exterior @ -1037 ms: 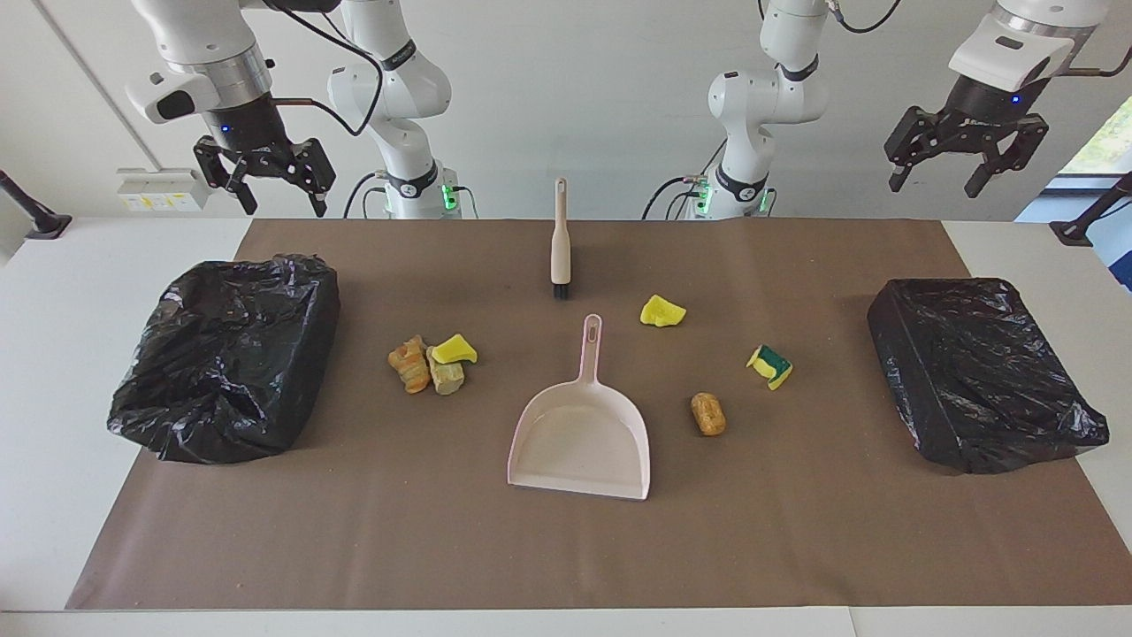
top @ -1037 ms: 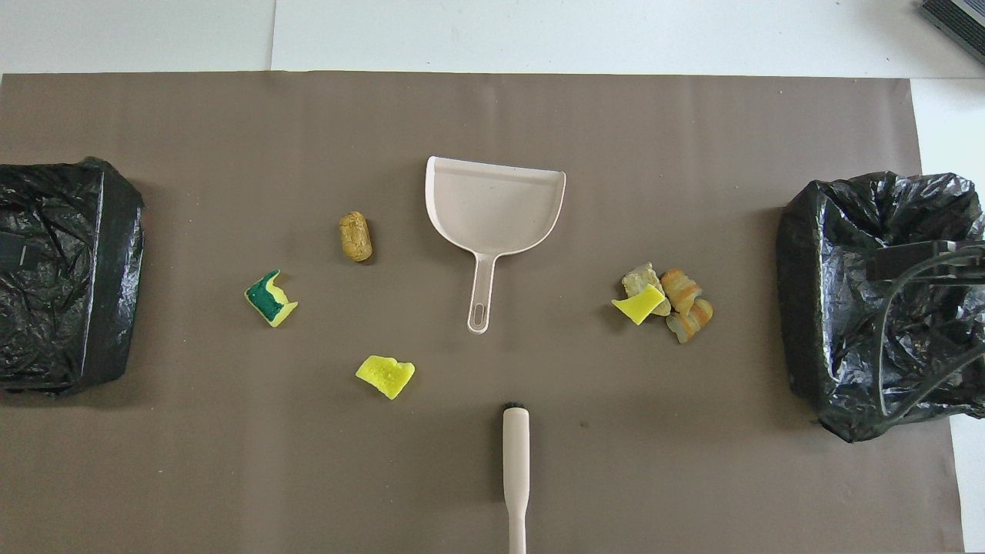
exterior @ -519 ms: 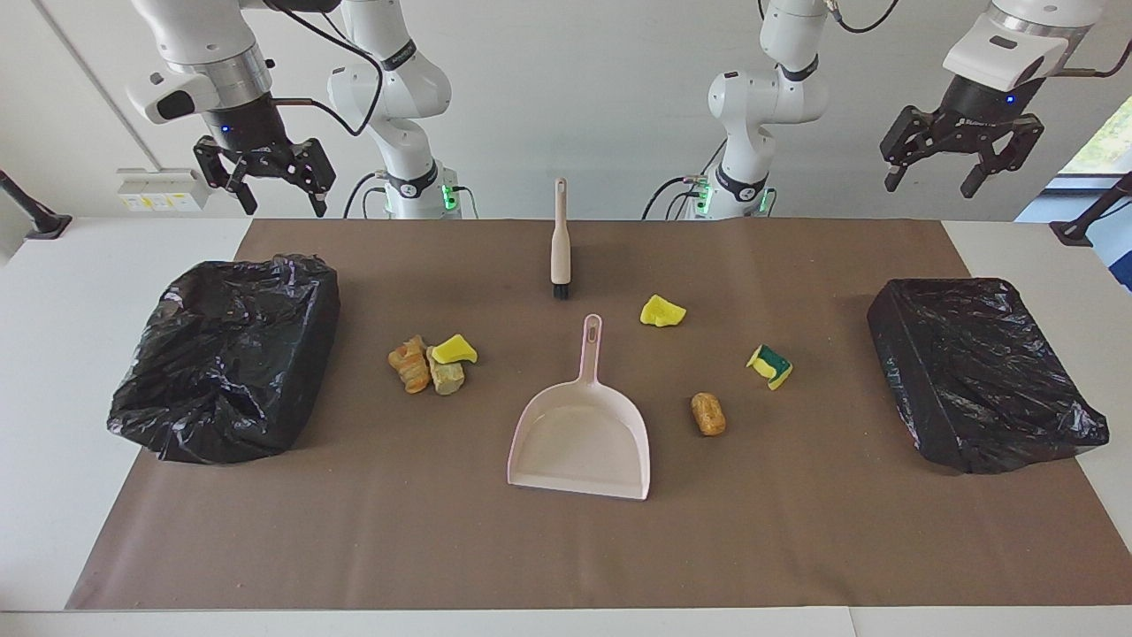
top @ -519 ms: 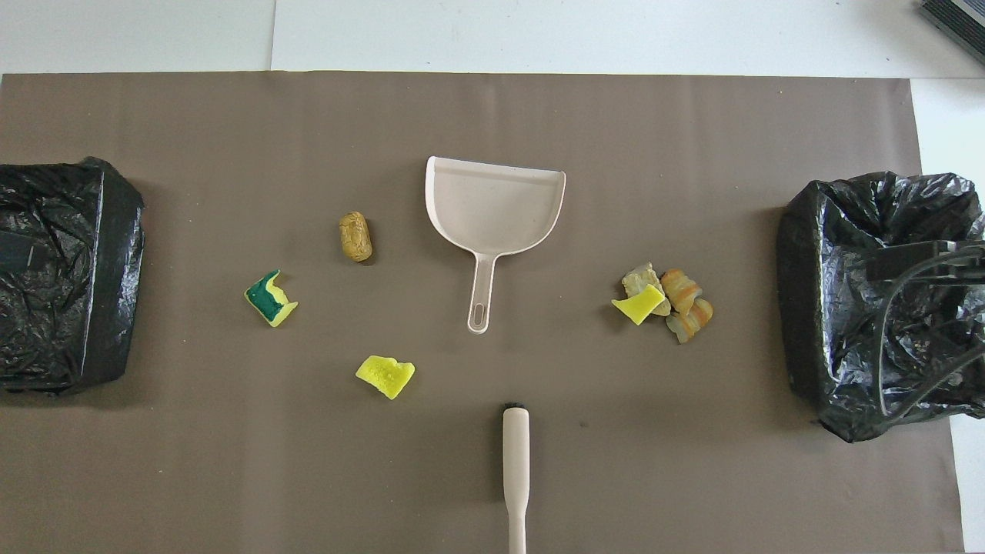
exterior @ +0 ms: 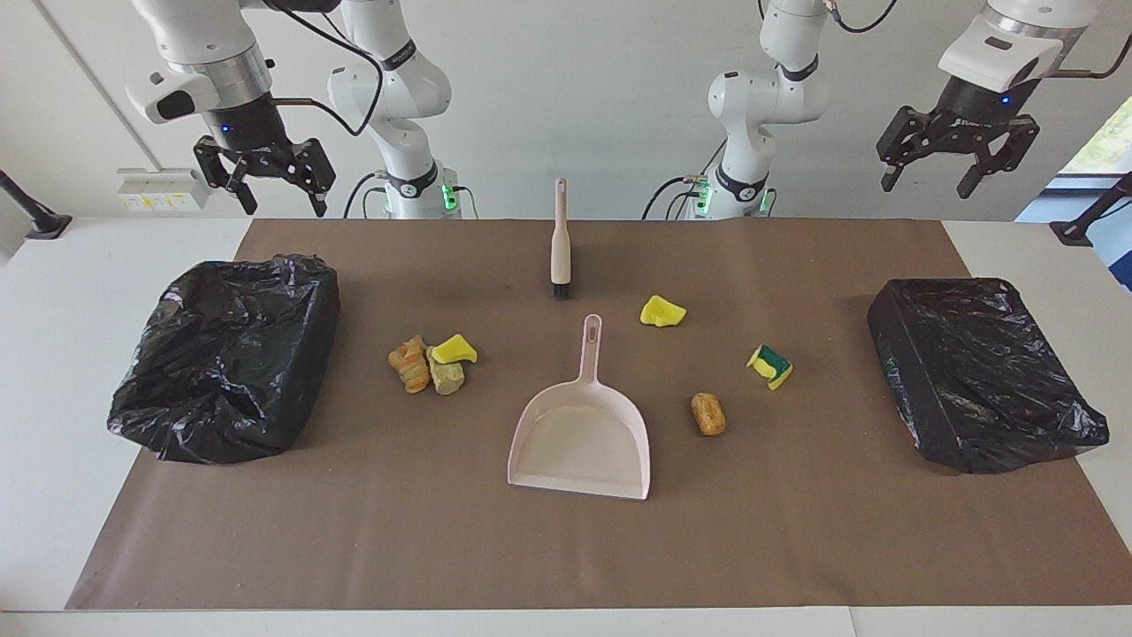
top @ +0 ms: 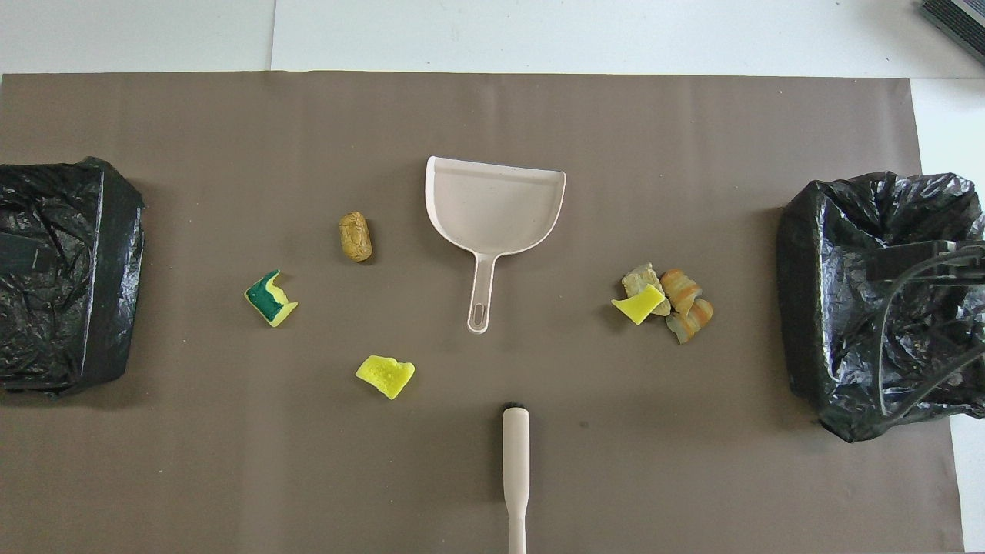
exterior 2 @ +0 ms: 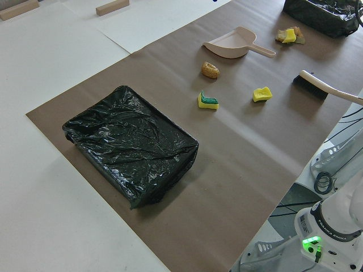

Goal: Sweep and dump trash in bin

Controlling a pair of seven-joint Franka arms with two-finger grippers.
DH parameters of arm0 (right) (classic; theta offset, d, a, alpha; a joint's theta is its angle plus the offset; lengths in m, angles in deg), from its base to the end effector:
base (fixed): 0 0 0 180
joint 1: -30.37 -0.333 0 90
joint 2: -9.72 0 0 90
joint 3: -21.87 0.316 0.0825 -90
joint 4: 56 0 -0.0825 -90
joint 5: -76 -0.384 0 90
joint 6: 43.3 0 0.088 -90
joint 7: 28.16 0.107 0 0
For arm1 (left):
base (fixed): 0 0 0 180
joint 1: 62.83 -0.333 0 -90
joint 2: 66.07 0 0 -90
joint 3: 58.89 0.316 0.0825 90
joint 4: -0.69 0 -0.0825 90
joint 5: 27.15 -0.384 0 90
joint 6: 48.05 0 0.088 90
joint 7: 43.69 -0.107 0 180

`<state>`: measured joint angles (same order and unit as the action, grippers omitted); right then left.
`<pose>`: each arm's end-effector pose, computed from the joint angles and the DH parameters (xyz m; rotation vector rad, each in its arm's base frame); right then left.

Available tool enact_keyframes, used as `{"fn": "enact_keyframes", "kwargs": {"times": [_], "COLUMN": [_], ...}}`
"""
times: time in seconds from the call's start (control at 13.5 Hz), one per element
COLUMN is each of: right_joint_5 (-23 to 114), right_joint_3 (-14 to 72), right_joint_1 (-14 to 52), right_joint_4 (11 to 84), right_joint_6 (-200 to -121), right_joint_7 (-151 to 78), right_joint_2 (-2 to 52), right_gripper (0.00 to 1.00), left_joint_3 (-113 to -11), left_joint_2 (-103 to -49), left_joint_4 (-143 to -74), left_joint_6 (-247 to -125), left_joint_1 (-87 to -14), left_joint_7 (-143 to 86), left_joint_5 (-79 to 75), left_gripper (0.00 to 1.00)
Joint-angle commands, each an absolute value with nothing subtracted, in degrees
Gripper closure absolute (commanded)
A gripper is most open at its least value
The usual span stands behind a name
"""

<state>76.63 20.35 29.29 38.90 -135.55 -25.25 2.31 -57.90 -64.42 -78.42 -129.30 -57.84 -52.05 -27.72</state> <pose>0.5176 -0.0061 0.6569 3.1318 -0.0915 0.1304 0.5240 -0.0353 0.7142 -3.1102 0.3339 -0.1029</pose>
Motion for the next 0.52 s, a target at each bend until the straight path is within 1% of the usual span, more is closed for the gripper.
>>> {"fn": "enact_keyframes", "kwargs": {"times": [0.0,0.44], "right_joint_5": [75.74,75.74], "right_joint_3": [20.55,20.55], "right_joint_1": [29.93,29.93], "right_joint_4": [37.78,37.78], "right_joint_6": [-134.80,-134.80], "right_joint_7": [-26.13,-26.13], "right_joint_2": [2.95,2.95], "right_gripper": [0.00,0.00], "left_joint_3": [-57.66,-61.00], "left_joint_2": [-62.64,-61.41], "left_joint_4": [-80.87,-83.50], "left_joint_6": [-130.40,-130.49], "left_joint_1": [-57.29,-57.29], "left_joint_7": [-51.34,-51.16], "left_joint_5": [-27.24,-27.07], "left_gripper": [0.00,0.00]}}
